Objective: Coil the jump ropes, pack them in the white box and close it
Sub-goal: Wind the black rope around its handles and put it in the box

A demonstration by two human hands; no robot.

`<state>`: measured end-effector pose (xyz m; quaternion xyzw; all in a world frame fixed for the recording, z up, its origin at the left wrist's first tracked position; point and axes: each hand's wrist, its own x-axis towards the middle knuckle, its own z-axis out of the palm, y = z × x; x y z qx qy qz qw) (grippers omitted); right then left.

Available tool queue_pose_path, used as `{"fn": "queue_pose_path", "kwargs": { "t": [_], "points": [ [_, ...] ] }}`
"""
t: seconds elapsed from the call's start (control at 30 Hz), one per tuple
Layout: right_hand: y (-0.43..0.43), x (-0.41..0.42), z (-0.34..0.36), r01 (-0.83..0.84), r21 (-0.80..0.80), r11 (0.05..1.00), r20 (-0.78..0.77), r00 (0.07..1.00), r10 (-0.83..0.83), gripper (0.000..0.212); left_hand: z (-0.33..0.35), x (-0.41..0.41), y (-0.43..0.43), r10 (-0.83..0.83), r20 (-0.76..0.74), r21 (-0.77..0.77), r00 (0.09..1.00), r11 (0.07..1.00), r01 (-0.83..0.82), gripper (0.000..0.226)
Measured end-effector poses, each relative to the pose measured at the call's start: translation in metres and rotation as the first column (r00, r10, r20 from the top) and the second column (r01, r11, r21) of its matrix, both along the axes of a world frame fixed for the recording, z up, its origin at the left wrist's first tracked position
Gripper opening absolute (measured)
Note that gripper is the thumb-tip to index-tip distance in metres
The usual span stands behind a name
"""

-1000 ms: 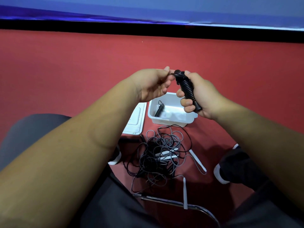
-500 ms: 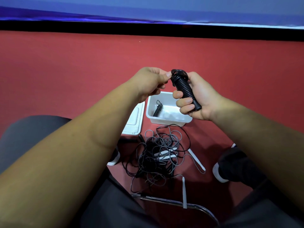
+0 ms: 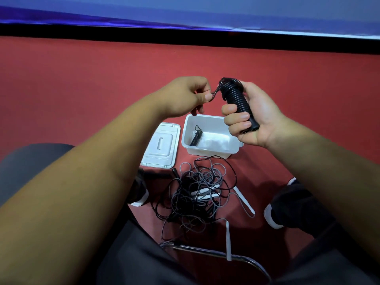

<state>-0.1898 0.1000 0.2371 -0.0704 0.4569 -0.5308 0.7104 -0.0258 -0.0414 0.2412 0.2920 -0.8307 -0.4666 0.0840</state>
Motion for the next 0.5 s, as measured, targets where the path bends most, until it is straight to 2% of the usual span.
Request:
{"fn": "queue_pose_path", "kwargs": {
  "t": [0.1,0.17,0.27,0.4,0.5],
  "points": [
    [0.0,0.002,0.0,0.064,-0.017,0.998,0.002,0.998,-0.064,0.048,0.009,0.004,-0.005,-0.033,0.054,-0.075,0.998,0.996,0.037,0.011],
    [-0.001,0.003,0.003,0.096,-0.03,0.995,-0.037,0.995,-0.097,0.055,0.016,0.01,-0.011,-0.059,0.059,-0.045,0.997,0.997,0.061,0.013],
    [-0.004,0.004,0.006,0.13,-0.059,0.99,-0.126,0.983,-0.137,0.058,0.023,0.014,-0.015,-0.081,-0.005,0.118,0.997,0.99,0.081,0.013],
    [-0.007,0.004,0.005,0.144,-0.072,0.987,-0.176,0.972,-0.155,0.056,0.018,0.012,-0.011,0.011,-0.084,0.39,0.996,0.921,0.023,0.013],
    [-0.007,0.005,0.0,0.133,-0.058,0.989,-0.175,0.974,-0.141,0.057,0.008,0.008,-0.007,0.125,-0.084,0.525,0.989,0.849,-0.063,0.019]
  ]
}}
